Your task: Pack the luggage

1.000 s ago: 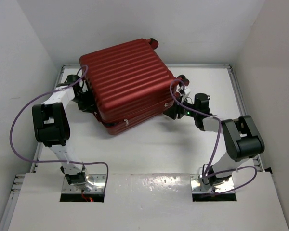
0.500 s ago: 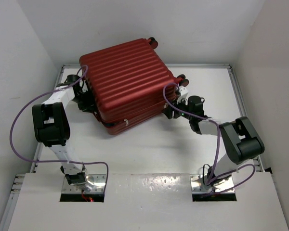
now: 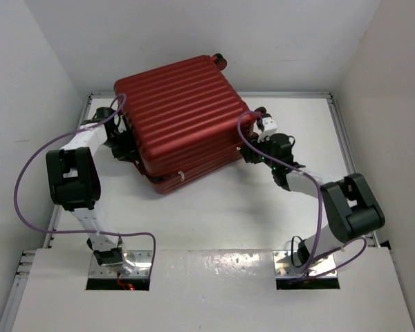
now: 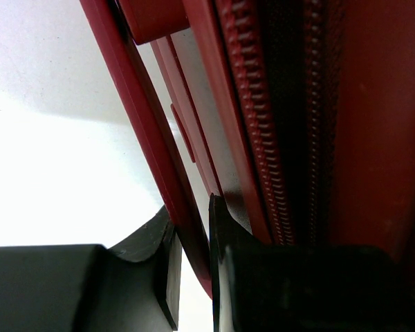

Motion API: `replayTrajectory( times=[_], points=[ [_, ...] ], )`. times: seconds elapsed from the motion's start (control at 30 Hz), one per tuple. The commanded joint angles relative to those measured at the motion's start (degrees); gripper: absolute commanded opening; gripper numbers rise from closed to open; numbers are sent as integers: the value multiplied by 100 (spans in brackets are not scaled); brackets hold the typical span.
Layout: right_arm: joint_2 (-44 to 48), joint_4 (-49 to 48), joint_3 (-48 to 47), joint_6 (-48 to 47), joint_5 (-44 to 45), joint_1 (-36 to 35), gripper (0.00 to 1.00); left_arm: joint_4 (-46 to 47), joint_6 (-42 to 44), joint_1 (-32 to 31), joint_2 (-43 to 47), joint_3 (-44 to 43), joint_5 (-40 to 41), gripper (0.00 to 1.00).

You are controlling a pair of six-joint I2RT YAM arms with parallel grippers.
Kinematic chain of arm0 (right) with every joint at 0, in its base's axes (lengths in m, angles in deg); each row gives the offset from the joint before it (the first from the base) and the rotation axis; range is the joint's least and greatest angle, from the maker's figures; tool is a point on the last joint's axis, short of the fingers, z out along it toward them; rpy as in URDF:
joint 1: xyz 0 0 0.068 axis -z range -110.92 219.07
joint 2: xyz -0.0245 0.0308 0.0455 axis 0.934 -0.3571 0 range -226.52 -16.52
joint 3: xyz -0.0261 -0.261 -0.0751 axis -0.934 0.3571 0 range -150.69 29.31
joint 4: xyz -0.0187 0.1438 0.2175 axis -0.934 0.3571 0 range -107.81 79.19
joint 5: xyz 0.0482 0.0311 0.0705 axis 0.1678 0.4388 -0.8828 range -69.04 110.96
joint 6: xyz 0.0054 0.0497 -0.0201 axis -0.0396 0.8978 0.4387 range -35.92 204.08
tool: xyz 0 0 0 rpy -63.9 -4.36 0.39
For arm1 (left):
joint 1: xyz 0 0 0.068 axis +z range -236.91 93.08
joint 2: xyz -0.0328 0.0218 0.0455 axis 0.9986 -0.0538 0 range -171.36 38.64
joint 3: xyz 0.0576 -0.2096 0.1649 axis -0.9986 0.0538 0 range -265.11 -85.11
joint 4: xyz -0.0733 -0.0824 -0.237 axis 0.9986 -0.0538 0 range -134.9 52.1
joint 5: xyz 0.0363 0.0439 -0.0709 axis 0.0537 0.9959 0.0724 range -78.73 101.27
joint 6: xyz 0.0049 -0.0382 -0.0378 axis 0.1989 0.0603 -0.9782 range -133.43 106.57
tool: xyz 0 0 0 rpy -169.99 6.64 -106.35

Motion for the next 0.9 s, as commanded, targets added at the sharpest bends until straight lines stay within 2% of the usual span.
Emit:
replayTrajectory(
  times=[0.0,0.13,0.33,0.37,0.43,0.67,0.87],
  points=[
    [568,-72,-9,83,322,294,40,-385,1267,-116,-480,286,125,0],
    [771,34,131,40,305,479,40,-385,1267,-116,-481,286,125,0],
    [868,122,228,-347,-626,514,40,-385,1267,-116,-595,181,72,0],
    [850,148,237,-365,-1036,514,40,-385,1267,-116,-595,128,72,0],
    [815,157,211,-330,-1180,462,42,-385,1267,-116,-595,128,72,0],
    [552,245,9,-233,-592,-47,51,-385,1214,-116,-542,233,72,0],
    [393,482,-211,-207,102,-470,52,-332,1214,-116,-490,286,72,0]
  ],
)
